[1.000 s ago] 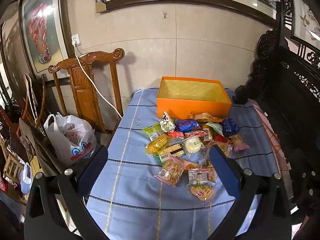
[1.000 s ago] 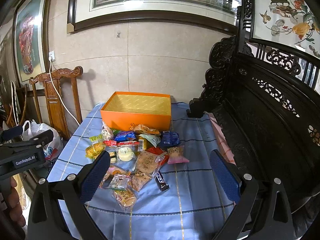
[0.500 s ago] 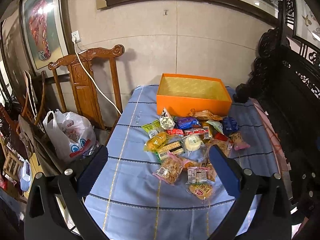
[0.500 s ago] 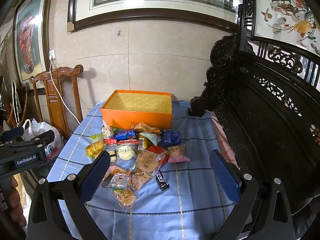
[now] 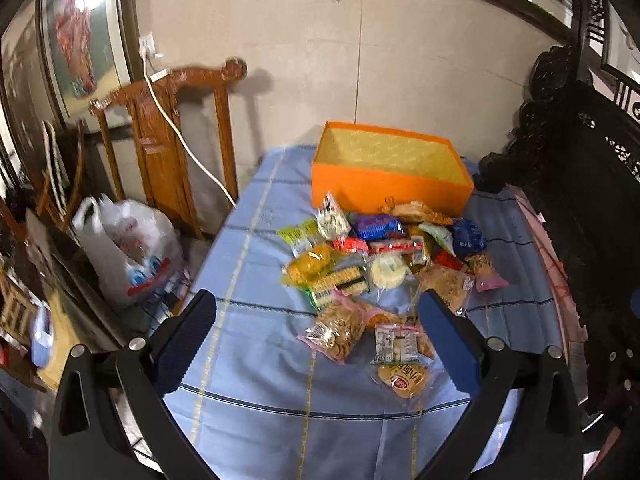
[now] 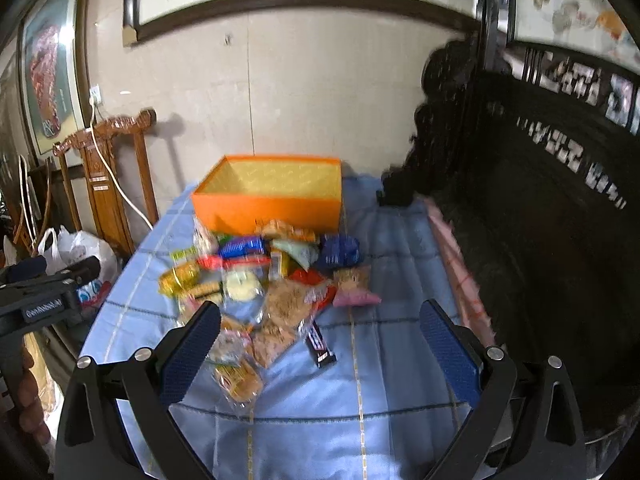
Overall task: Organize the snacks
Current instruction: 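Grasp yellow cake pack with left tool while right tool grasps cookie pack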
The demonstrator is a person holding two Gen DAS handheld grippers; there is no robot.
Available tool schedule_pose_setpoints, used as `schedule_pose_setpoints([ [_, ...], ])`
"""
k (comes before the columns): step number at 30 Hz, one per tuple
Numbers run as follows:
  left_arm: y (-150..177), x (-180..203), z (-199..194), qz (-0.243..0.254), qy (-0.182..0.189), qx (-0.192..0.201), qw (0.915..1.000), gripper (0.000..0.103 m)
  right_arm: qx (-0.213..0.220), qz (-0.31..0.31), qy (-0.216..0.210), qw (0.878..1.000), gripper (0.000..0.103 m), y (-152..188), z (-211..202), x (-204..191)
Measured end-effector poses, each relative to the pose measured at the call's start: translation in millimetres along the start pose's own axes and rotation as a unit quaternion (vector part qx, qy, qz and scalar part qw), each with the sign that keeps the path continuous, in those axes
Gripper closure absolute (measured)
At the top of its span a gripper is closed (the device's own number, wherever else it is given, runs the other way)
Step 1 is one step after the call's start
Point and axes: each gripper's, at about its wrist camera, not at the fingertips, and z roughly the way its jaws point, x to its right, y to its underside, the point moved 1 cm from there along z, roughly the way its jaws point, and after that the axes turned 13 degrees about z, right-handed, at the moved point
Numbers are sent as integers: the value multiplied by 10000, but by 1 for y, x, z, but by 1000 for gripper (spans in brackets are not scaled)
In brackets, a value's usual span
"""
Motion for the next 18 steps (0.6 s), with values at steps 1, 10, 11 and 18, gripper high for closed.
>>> schedule_pose_setpoints([
  [1,5,-1,8,-43,27,-15,10000,4,-130,-7,15,9999,4,7,14,5],
  [10,41,-7,122,-18,0,-559,9984,4,-884,-314,227,9953,4,44,111,9],
  [11,36,-6,131,70,28,-526,9986,4,-875,-342,206,9954,4,44,120,7],
  [18,-8,-1,206,328,144,-492,9981,4,-981,-312,183,9945,4,29,181,-17],
])
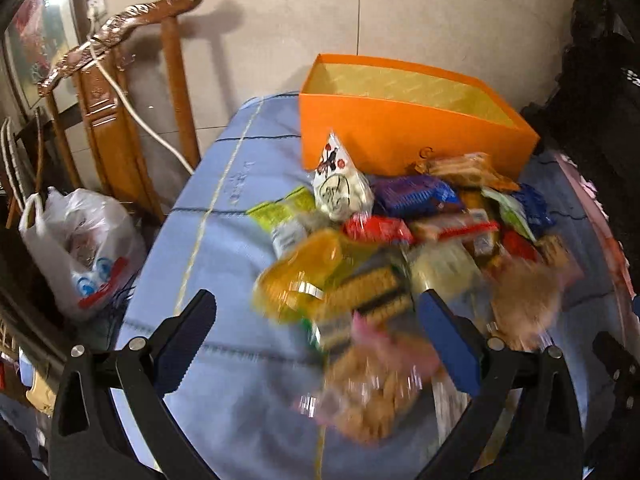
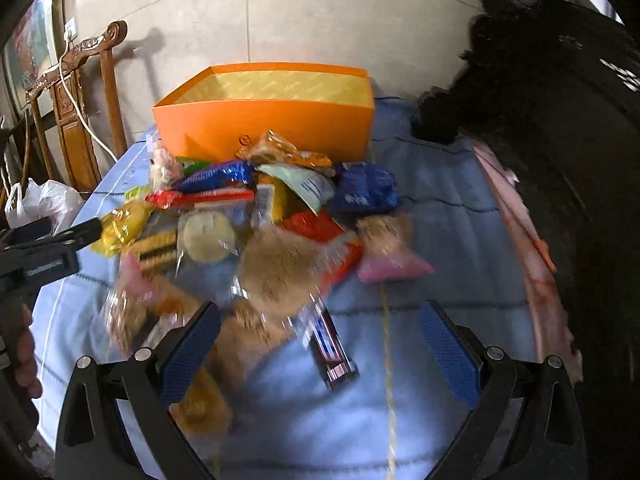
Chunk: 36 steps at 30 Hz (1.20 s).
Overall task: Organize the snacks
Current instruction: 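Grasp yellow cake pack with left tool while right tool grasps cookie pack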
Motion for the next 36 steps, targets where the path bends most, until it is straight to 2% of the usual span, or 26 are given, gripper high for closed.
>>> schedule_pose_setpoints([
  [5,-17,2,48,14,102,-204,9997,4,-220,-64,156,9996,4,-9,39,-19],
  [14,-18,6,99,164,201,-380,9989,4,-376,-127,149,9991,4,-13,89,-47],
  [18,-18,8,116,279,69,-423,9987,4,-425,-241,445,9978,3,-14,109,-58],
  [19,-17,8,119,318,-4,-424,9986,4,-423,-284,531,9973,6,-14,111,-59],
  [20,-16,8,122,345,-61,-409,9986,4,-457,-337,675,9961,16,-13,114,-59],
  [21,-13,7,122,338,-60,-381,9987,4,-471,-373,782,9951,22,-12,115,-59],
  [22,-11,6,122,333,-55,-335,9989,18,-455,-355,819,9950,26,-11,114,-57],
  [23,-9,5,125,379,-147,-399,9984,38,-471,-275,730,9958,29,-10,113,-53],
  [25,-6,3,125,506,-291,-370,9976,45,-500,-231,573,9968,31,-10,110,-49],
  [28,-1,1,121,567,-243,-289,9977,49,-519,-347,493,9968,34,-9,107,-48],
  [30,2,-5,115,390,-60,-210,9990,51,-470,-287,387,9977,38,-10,102,-44],
  [31,3,-7,112,294,40,-171,9994,53,-441,-300,363,9979,41,-10,100,-43],
  [33,6,-14,108,140,232,-171,9995,53,-334,-271,246,9988,57,-12,92,-40],
  [36,10,-21,101,17,399,-97,9992,54,-327,-171,101,9993,61,-11,83,-36],
])
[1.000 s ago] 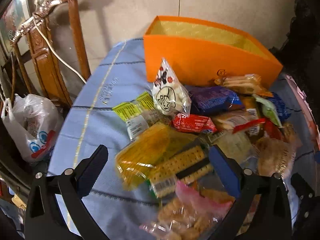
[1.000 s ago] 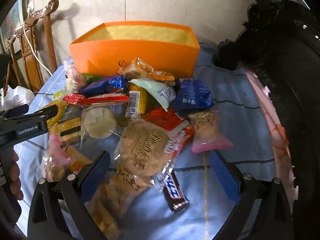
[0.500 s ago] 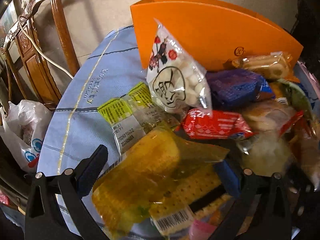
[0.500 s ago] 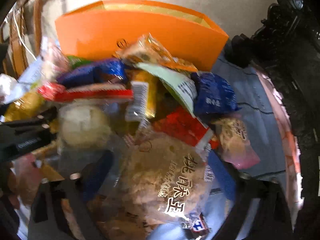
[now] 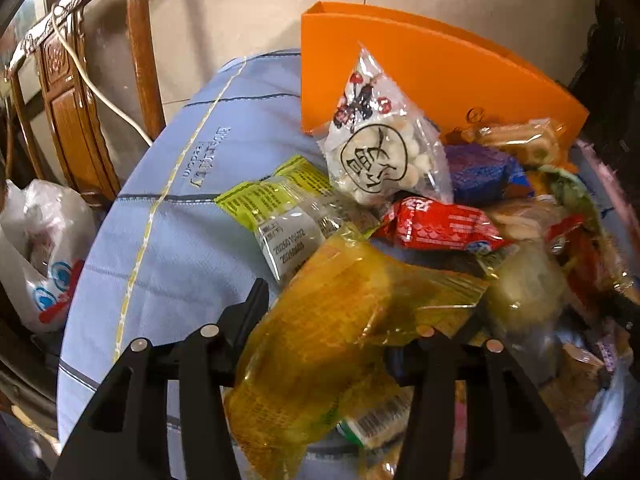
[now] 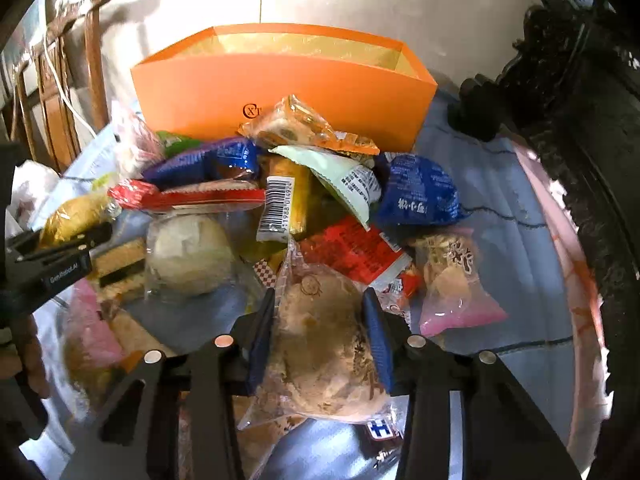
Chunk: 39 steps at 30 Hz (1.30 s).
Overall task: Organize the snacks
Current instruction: 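Grasp yellow cake pack with left tool while right tool grasps cookie pack, then lower both held packs into the orange box and open both tools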
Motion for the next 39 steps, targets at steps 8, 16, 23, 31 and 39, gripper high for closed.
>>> schedule_pose_setpoints([
  [8,6,-2,-37,-132,65,295,9995,55,149,493,-457,9976,73,1,-23,26],
  [16,-2,-10,-70,-235,279,542,9979,55,320,813,-921,9919,77,2,-65,39],
  [23,-11,-14,-97,-266,422,632,9967,55,547,852,-1180,9878,77,-7,-102,35],
  [31,-59,-13,-138,-327,426,981,9937,55,1050,626,-1638,9789,77,-65,-152,29],
  [39,-169,-5,-156,-146,344,1475,9884,55,1484,376,-1908,9696,77,-177,-168,19],
])
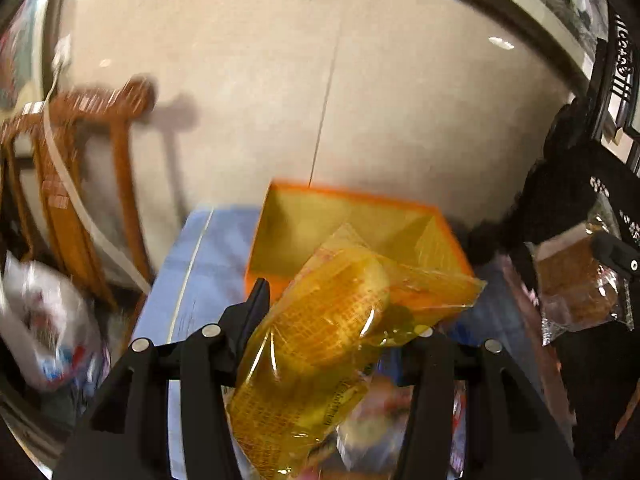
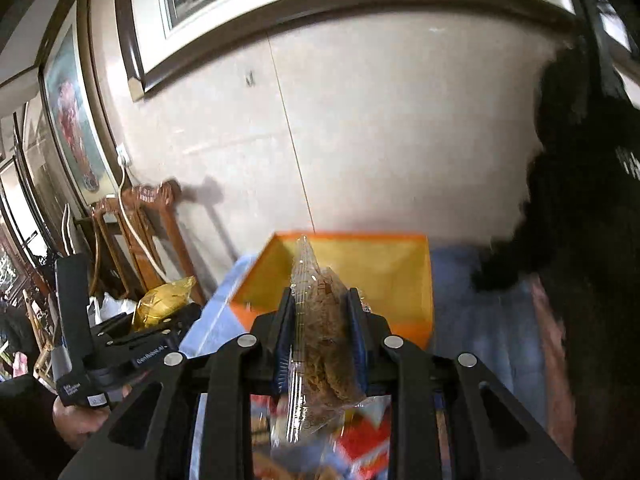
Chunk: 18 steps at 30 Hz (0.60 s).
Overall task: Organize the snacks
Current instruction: 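Lower both held packs into the orange box and open both tools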
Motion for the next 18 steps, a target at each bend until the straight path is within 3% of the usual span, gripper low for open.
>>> schedule_pose_setpoints([
  [6,-81,16,34,378,-262,317,9984,55,116,-203,-37,9997,77,-70,48,-8],
  [9,-109,19,62,365,-332,217,9985,50,36,-294,-45,9996,77,-96,80,-12],
  [10,-114,19,69,332,-320,195,9987,31,-23,-306,-51,9995,77,-99,89,-12],
  [11,-120,18,79,284,-325,188,9989,5,-79,-315,-44,9995,76,-102,97,-12],
  [12,-122,16,84,268,-394,217,9986,5,-71,-337,29,9994,72,-106,107,-9],
  [14,-124,13,92,288,-574,236,9977,4,23,-417,275,9987,35,-106,115,-6],
  [18,-110,7,96,269,-627,109,9976,4,264,-485,511,9972,30,-101,110,3],
])
